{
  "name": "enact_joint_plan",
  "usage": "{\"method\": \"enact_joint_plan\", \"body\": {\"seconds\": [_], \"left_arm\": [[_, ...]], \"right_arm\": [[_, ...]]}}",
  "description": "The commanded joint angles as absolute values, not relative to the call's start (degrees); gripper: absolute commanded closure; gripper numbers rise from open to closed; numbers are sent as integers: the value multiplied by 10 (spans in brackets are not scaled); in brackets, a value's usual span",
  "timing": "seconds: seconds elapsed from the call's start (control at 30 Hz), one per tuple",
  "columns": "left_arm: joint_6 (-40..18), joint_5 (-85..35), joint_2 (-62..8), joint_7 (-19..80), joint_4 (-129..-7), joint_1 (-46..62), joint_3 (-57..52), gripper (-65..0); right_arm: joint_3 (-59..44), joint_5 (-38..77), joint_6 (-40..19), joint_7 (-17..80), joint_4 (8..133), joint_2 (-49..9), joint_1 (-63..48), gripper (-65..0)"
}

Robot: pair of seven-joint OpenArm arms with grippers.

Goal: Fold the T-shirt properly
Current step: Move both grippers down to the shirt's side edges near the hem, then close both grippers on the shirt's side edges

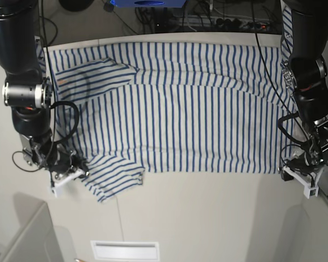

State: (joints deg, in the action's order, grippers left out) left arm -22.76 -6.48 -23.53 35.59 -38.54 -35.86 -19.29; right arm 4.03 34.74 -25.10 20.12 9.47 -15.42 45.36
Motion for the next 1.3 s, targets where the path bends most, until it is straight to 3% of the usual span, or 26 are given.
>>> {"method": "enact_joint_plan", "body": {"seconds": [0.0,0.1,0.17,0.27,0.4,0.5,0.8,1.03,1.27], "left_arm": [[-229,-71,-247,336,-398,-369,-192,-355],[-229,-71,-247,308,-396,-364,-193,-235],[-229,-71,-255,305,-395,-359,-192,-207],[-229,-71,-257,304,-396,-353,-192,-267],[-229,-71,-257,304,-396,-353,-192,-513],[-229,-71,-257,303,-395,-352,-192,-650],[-232,-71,-255,301,-324,-387,-193,-650],[-232,-71,-255,230,-226,-415,-184,-650],[-230,-77,-252,228,-220,-415,-136,-650]], "right_arm": [[42,350,-252,199,101,-161,473,0],[42,350,-252,199,101,-161,473,0],[42,350,-252,199,101,-160,473,0],[42,350,-252,199,101,-160,473,0],[42,350,-252,199,101,-160,473,0],[42,350,-252,199,101,-160,473,0],[41,350,-252,199,101,-160,473,0],[41,350,-252,199,101,-160,473,0],[41,351,-252,199,101,-160,474,0]]}}
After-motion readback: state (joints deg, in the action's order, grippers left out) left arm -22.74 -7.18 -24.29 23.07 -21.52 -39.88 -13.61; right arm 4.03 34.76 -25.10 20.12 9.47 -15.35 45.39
